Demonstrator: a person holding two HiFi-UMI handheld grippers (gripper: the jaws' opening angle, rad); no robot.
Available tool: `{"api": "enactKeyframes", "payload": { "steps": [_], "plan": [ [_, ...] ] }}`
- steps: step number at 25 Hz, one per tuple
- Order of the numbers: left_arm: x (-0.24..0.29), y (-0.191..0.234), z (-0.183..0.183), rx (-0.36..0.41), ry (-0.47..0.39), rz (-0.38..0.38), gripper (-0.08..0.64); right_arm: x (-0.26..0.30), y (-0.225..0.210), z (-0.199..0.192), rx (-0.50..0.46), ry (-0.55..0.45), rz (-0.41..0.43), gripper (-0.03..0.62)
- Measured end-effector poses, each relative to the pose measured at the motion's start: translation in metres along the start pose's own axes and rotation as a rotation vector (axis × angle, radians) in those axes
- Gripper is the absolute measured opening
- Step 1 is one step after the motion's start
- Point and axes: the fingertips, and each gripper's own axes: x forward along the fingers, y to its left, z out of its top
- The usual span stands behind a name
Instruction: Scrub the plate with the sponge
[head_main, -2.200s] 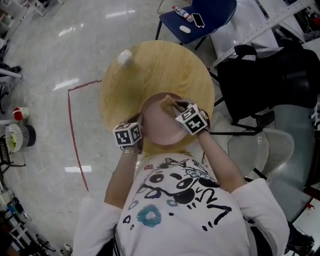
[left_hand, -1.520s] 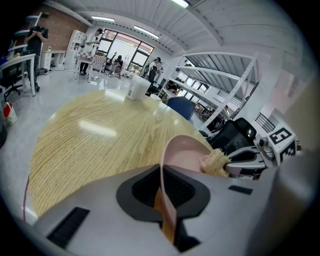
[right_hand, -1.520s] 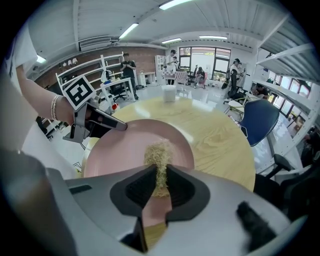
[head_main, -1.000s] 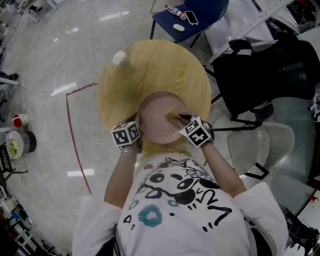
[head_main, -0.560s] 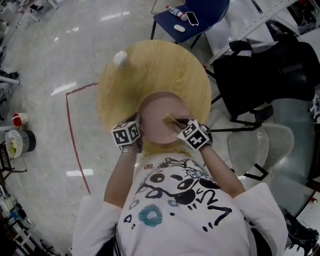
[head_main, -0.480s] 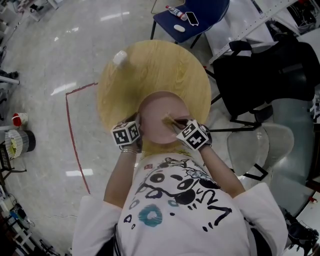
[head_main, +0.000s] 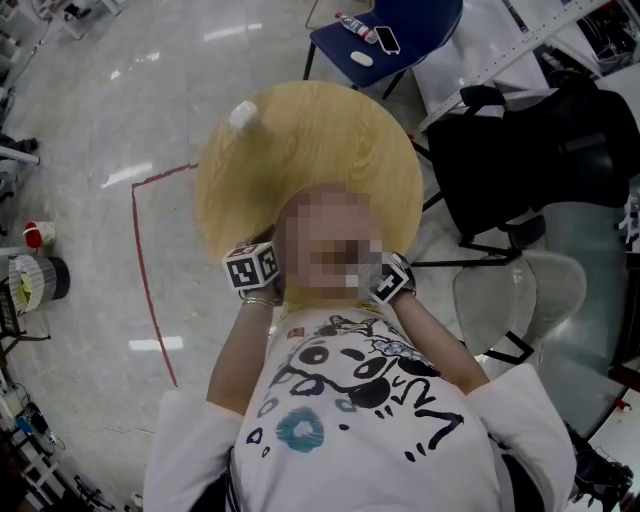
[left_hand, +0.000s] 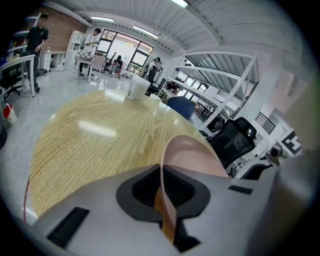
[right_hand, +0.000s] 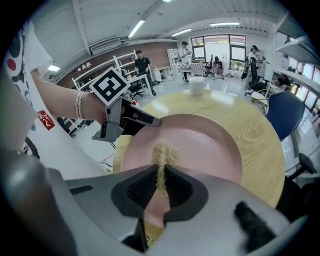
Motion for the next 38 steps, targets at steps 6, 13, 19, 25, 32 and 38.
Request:
{"api": "enactKeyframes", "payload": {
  "steps": [6,13,19,25,32,38],
  "plan": [
    [0.0,0.001,0.001,0.0,0.001,0.001,0.026,0.007,0.007,0.011,-0.017,0.005,0.033,0.052],
    [0.0,0.0,0.001,0.009,0.001,0.004,0.026,0.013,0.005,0.023,-0.026,-0.015,0.039,0.052],
    [0.0,-0.001,0.001,0.014,0.003,0.007,0.026,0.019,0.001,0.034,-0.029,-0.029,0.047,0.052],
    [0.0,0.001,0.002,0.019,0.008,0.002,0.026,0.025,-0.002,0.046,-0.031,-0.037,0.046,0.052],
    [0.0,0.0,0.001,0.012,0.008,-0.006,0.026,0.027,-0.018,0.057,-0.019,-0.055,0.034,0.052],
    [0.0,-0.001,0.002,0.009,0.013,-0.007,0.026,0.027,-0.033,0.064,-0.01,-0.06,0.019,0.052]
  ]
}}
